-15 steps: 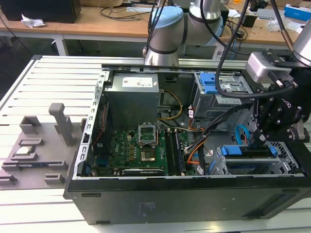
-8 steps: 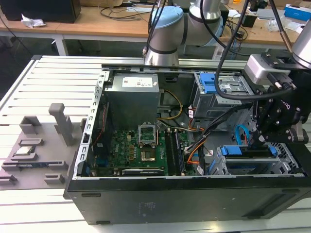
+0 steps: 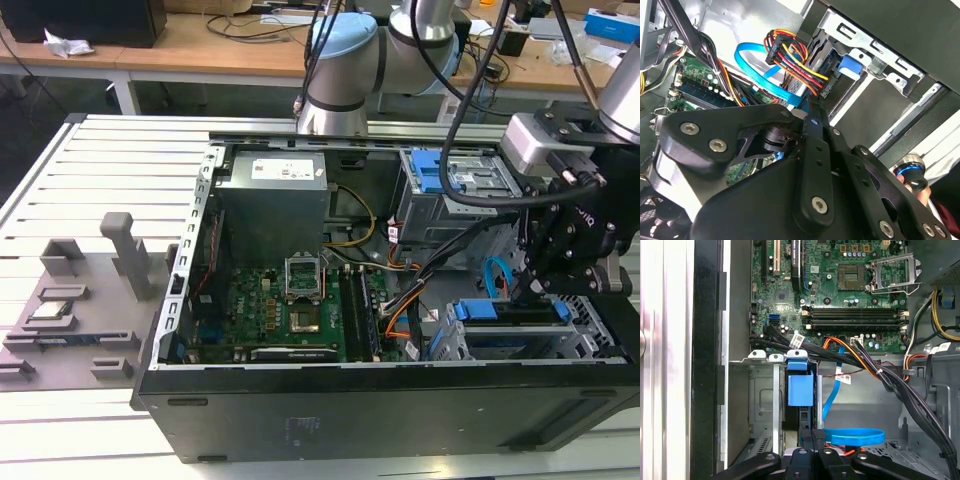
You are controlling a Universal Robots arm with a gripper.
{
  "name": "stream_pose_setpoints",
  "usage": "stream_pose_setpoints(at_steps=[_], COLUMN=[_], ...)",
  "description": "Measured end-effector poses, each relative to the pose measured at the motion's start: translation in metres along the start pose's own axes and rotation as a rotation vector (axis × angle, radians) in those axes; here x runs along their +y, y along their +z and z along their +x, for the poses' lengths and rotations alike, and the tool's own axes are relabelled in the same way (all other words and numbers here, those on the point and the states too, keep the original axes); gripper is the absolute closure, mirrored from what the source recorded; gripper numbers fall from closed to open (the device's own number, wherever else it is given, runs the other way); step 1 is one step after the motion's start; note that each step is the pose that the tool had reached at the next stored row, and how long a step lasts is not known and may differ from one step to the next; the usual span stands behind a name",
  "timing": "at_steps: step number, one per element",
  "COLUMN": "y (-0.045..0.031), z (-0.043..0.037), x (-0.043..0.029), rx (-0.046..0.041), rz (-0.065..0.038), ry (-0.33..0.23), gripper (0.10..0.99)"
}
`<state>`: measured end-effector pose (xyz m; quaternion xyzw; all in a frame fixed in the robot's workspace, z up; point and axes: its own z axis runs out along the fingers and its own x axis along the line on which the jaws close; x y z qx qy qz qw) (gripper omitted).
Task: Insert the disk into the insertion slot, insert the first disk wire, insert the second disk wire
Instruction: 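Insert the second disk wire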
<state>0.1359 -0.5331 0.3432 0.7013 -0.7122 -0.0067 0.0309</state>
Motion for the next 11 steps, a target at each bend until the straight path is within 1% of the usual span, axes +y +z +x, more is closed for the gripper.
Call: stream_pose_setpoints(at_steps=[1, 2, 4, 5, 7, 8, 11], y=[-0.0012, -0.0087, -0.0263, -0.0329, -0.0387, -0.0403, -0.0406], z=[0.0, 0.0003, 0.0009, 0.0012, 0.0014, 0.0014, 0.0014], x=[0.0001, 0.0006, 0.0015, 0.0019, 0.0022, 0.0022, 0.0023], rx=[-0.0003, -0.0001, -0.0001, -0.0001, -0.0002, -0.0002, -0.0001], rz=[0.0, 0.0, 0.0, 0.0, 0.0, 0.0, 0.0], ry=[0.0, 0.0, 0.0, 0.0, 0.0, 0.0, 0.0], gripper=[0.98, 0.98, 0.98, 0.98, 0.98, 0.98, 0.98])
